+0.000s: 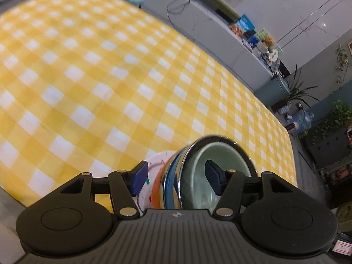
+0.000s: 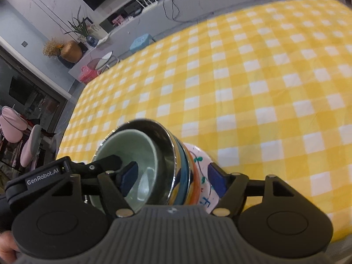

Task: Organize plates and bowls
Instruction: 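Open both tools and pull them back from the bowl stack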

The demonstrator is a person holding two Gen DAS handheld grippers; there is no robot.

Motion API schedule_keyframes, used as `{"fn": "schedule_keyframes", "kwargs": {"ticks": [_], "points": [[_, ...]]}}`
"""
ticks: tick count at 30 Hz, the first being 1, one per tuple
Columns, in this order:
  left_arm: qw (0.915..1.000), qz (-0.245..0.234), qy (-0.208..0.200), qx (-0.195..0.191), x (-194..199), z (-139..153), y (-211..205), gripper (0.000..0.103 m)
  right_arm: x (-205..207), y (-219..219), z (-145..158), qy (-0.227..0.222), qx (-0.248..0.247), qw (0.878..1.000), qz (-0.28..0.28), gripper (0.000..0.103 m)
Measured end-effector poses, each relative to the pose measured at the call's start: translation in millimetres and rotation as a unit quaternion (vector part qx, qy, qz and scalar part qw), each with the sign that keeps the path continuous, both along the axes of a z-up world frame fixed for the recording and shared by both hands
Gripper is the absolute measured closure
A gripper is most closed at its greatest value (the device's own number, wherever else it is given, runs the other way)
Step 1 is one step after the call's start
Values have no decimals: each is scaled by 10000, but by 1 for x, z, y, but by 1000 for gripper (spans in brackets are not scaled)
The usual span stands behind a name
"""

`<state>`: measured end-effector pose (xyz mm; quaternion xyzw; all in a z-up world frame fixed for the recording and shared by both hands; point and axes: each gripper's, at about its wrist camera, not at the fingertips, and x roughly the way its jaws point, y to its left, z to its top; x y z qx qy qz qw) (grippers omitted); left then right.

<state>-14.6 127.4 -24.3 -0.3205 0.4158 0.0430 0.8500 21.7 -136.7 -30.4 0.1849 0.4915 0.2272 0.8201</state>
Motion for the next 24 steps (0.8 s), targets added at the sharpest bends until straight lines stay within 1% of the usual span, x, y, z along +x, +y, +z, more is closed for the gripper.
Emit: {"fn": "schedule_keyframes", "kwargs": {"ticks": [4,7,9,12,15,18,19,21,22,24], "points": [[9972,48,-441,604,-15,36,-9,34,-16,-6,24,-434,-137,9990,13,30],[9901,-53,-793,1154,-31,63,-21,34,-34,-10,45,-881,-357,9955,-15,29],[9823,-127,-1017,1567,-45,79,-32,34,-48,-15,58,-1198,-483,9916,-77,28],[9675,-209,-1343,2134,-68,97,-49,31,-71,-23,78,-1685,-646,9834,-184,25],[9510,-258,-1591,2640,-91,110,-68,28,-96,-30,93,-2148,-832,9727,-286,24],[9396,-305,-1710,2950,-108,116,-83,25,-122,-36,101,-2536,-1016,9614,-334,20],[9373,-351,-1703,3022,-113,116,-88,22,-130,-37,102,-2641,-1065,9580,-340,19],[9325,-493,-1738,3127,-122,115,-96,22,-145,-41,101,-2812,-1168,9519,-335,18],[9303,-521,-1754,3180,-126,115,-100,21,-152,-41,101,-2881,-1220,9492,-329,17],[9261,-501,-1748,3306,-133,112,-105,17,-165,-43,99,-2976,-1305,9451,-333,15]]}}
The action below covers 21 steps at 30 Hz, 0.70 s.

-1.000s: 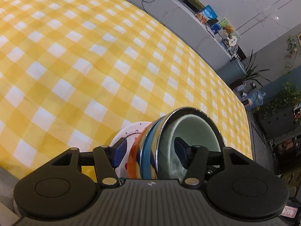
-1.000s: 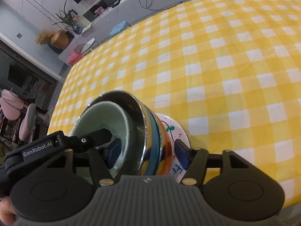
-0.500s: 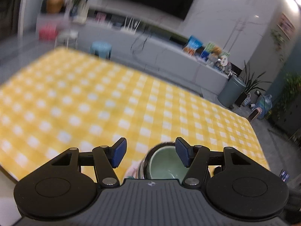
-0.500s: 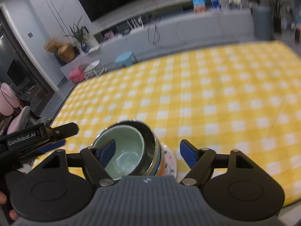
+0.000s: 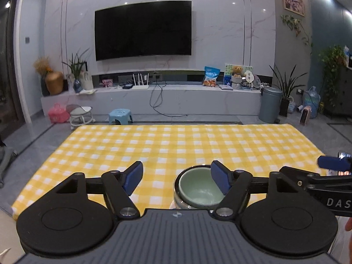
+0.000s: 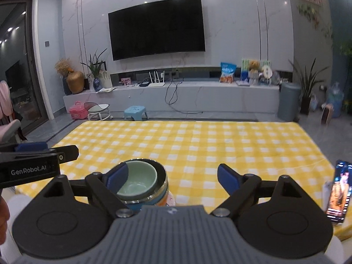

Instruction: Organize plates and bowls

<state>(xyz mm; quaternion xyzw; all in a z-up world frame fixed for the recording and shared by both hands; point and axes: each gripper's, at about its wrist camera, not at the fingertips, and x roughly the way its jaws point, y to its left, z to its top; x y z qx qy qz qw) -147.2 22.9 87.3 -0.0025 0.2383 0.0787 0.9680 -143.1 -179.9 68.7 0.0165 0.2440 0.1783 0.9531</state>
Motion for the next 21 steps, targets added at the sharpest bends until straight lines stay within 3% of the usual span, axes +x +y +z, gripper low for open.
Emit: {"fn": "schedule_keyframes", "kwargs": {"ticks": [3,12,21], "points": [[9998,71,26,189,-8,-10,-4,15,-13,-4,-6,7,21,10000,-6,13],[9964,96,633,549,-3,-53,-12,14,-19,-4,-40,315,-175,9993,114,13],[9945,11,921,492,4,-77,-12,14,-5,4,-66,651,-369,9970,177,13]]}}
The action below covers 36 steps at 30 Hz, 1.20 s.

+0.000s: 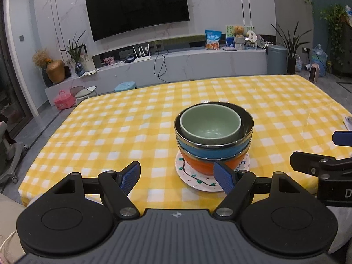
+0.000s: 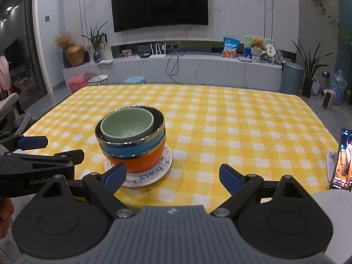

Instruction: Organize plates and bowls

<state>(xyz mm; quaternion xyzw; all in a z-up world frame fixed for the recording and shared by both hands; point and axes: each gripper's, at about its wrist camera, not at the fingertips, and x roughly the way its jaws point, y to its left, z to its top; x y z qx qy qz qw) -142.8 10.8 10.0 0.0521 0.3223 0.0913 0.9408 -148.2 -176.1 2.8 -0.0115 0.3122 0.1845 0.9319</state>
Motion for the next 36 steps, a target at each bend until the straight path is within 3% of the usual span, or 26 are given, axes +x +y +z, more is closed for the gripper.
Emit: {"fn": "schedule_keyframes", "kwargs": {"ticks": [36], "points": [[9999,-45,148,-73,7,-7,1,14,5,6,-9,222,-72,9997,84,13]]}}
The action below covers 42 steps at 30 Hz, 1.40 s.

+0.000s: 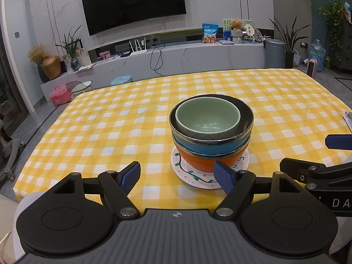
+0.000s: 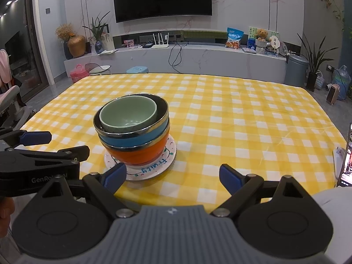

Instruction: Organize plates and bowls

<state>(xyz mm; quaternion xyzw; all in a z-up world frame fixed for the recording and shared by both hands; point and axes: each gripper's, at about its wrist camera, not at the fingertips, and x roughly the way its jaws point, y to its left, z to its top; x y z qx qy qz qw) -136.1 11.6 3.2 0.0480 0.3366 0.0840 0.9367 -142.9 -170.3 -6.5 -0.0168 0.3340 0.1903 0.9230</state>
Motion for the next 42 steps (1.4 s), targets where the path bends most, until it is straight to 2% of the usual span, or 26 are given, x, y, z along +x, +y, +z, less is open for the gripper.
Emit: {"fn": "schedule_keyframes", "kwargs": {"ticks": [42], "points": [[10000,11,-43,7,-1,5,2,14,2,2,-1,-33,-47,10000,-37,13]]}}
